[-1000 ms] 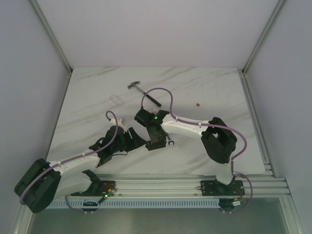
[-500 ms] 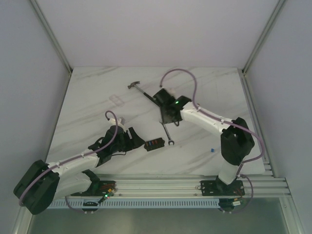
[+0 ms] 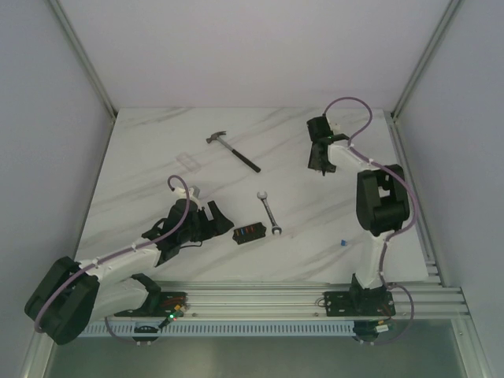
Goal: Snap on the fuse box
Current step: Pick up the fuse from the center of the board.
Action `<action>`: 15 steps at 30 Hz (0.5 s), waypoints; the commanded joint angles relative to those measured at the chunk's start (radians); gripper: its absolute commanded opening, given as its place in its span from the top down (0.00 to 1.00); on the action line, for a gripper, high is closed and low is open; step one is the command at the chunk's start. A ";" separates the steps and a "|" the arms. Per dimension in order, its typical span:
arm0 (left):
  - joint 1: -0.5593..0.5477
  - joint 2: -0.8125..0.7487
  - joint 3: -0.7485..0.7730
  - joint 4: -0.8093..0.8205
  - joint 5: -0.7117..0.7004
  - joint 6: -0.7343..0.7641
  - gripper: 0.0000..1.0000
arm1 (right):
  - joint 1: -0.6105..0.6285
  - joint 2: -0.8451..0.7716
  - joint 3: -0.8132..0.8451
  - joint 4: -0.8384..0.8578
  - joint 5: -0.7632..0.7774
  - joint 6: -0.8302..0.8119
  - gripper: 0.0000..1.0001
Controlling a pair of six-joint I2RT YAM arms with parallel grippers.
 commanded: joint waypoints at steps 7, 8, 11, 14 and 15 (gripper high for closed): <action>0.023 0.038 0.029 -0.022 0.011 0.029 0.00 | -0.039 0.191 0.168 0.067 0.028 -0.014 0.54; 0.025 0.045 0.033 -0.023 0.013 0.033 0.00 | -0.040 0.204 0.177 0.068 0.026 -0.012 0.54; 0.025 0.061 0.038 -0.022 0.019 0.034 0.00 | -0.041 0.238 0.194 0.050 0.033 0.006 0.57; 0.026 0.061 0.039 -0.023 0.018 0.035 0.00 | -0.041 0.243 0.184 0.013 0.031 0.025 0.58; 0.026 0.060 0.038 -0.022 0.017 0.035 0.00 | -0.041 0.234 0.164 0.008 0.030 0.030 0.60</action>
